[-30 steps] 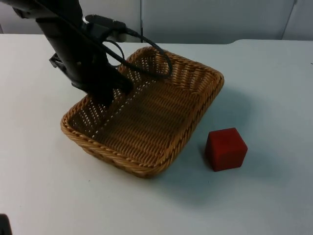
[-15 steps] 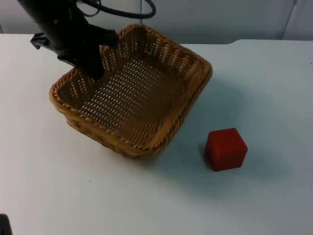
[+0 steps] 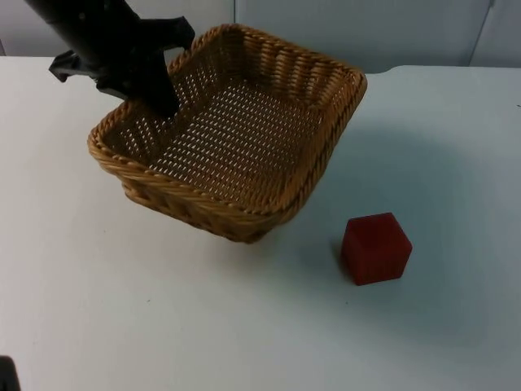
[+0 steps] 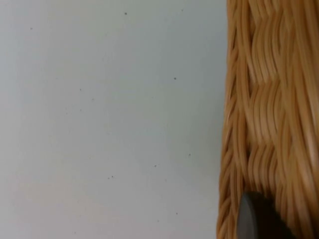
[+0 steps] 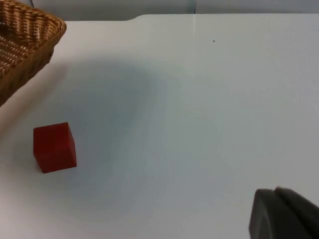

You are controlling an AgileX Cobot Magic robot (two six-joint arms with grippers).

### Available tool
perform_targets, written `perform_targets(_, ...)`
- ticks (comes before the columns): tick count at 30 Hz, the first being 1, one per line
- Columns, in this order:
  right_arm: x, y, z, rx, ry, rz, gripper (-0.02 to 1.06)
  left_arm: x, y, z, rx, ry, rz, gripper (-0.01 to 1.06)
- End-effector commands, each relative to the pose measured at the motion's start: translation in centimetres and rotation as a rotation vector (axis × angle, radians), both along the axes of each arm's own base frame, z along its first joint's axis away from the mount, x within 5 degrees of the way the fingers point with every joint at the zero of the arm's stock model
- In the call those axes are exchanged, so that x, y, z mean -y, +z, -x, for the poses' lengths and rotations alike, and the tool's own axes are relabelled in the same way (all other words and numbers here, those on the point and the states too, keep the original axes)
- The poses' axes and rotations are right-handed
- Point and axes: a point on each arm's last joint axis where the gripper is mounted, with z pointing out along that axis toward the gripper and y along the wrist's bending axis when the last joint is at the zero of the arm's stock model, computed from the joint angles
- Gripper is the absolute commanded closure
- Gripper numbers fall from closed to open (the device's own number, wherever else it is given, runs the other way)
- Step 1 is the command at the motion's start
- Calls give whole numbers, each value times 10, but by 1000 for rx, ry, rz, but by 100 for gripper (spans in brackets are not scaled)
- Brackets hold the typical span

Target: Pick up the basket with the left hand and place the cube into the basket with the right hand.

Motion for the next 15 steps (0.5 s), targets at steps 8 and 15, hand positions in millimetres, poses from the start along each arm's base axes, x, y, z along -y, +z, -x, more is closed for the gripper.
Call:
perform_targets(8,0,0,0,12,3,3,104,4,14,-1,14,26,67,105)
perform_targets(15,0,0,0,12,3,3,104,4,14,-1,14,26,67,105)
